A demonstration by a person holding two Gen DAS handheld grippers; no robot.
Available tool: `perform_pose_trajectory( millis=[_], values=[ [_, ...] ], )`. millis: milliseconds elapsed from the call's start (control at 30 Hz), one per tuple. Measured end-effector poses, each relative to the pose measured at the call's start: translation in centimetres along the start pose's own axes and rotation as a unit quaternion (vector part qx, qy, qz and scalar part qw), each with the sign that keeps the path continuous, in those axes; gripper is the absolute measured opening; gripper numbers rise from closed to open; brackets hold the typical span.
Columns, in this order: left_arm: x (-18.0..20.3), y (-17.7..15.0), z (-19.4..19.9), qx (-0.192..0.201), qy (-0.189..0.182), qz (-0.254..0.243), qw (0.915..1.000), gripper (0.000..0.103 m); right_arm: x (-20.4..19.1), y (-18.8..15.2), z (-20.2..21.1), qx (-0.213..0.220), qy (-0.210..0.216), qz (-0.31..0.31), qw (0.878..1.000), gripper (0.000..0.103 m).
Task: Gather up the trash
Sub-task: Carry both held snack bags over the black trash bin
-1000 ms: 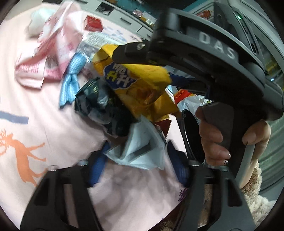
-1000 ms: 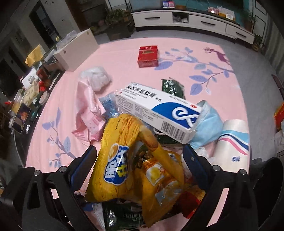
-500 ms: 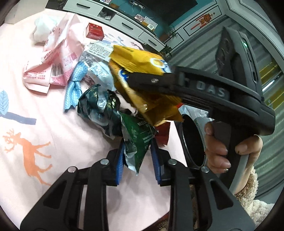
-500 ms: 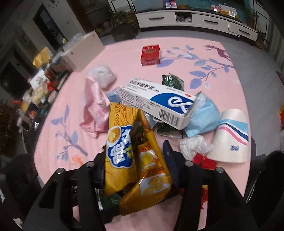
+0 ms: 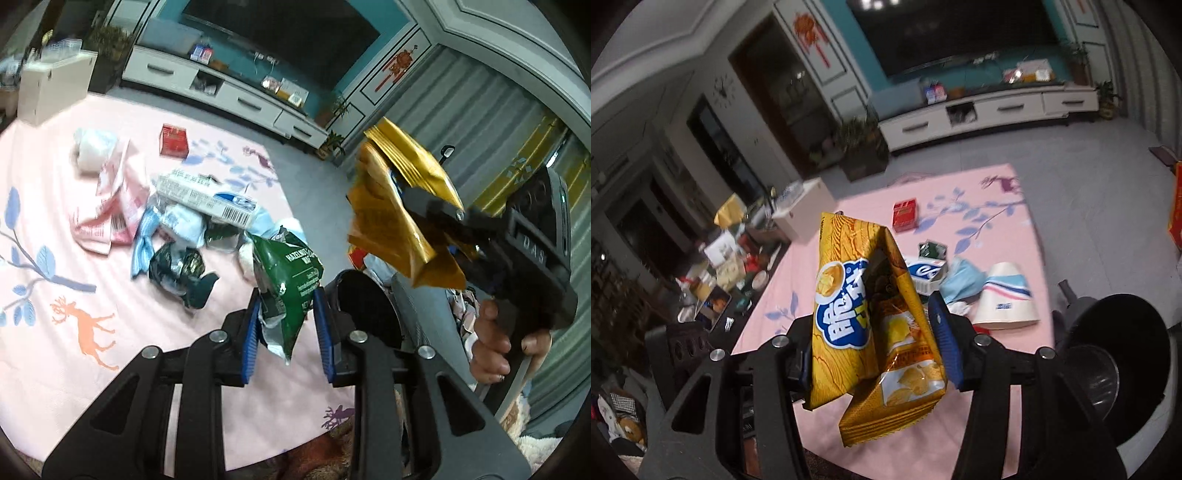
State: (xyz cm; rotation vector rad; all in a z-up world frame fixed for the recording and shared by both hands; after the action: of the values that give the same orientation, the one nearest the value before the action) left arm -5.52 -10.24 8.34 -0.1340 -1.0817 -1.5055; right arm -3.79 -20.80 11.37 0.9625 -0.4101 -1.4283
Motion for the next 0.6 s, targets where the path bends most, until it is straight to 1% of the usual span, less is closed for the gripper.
perform_pose_trajectory(
  millis=[167,267,433,500,600],
  values=[
    [3.6,0.3,0.2,0.017,0.0,-0.027,0.9995,0.028,3.0,-0.3,3.8,0.04,-0.038,-0.016,0.998,0.053],
    [5.2,0.0,-1.8,0.018,0.003,-0.042,0.9989,0.028,5.0,-0.7,5.2,0.053,-0.06,-0.029,0.996,0.053],
    [8.8,-0.7,-4.4,0.003,0.0,-0.077,0.9971,0.028,8.9,-2.0,7.5,0.071,-0.095,-0.062,0.991,0.054],
    [10.1,-1.2,-5.6,-0.003,0.001,-0.093,0.9957,0.028,10.8,-2.9,8.3,0.075,-0.118,-0.076,0.987,0.055],
    [12.1,-2.3,-8.0,-0.022,0.001,-0.114,0.9932,0.028,13.2,-4.2,9.2,0.075,-0.147,-0.1,0.981,0.055]
  ],
)
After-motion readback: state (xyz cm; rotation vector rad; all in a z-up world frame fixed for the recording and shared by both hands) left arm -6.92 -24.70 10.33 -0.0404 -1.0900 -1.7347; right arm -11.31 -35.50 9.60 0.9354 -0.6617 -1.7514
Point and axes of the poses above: each gripper's, at about its wrist camera, not at the fingertips, and z roughly against the way its jaws point, x to its right, y to its top, the point moved 10 cm from there along -z, roughly the way its jaws point, and after that the axes turned 8 degrees about z, right-handed, at the moved point
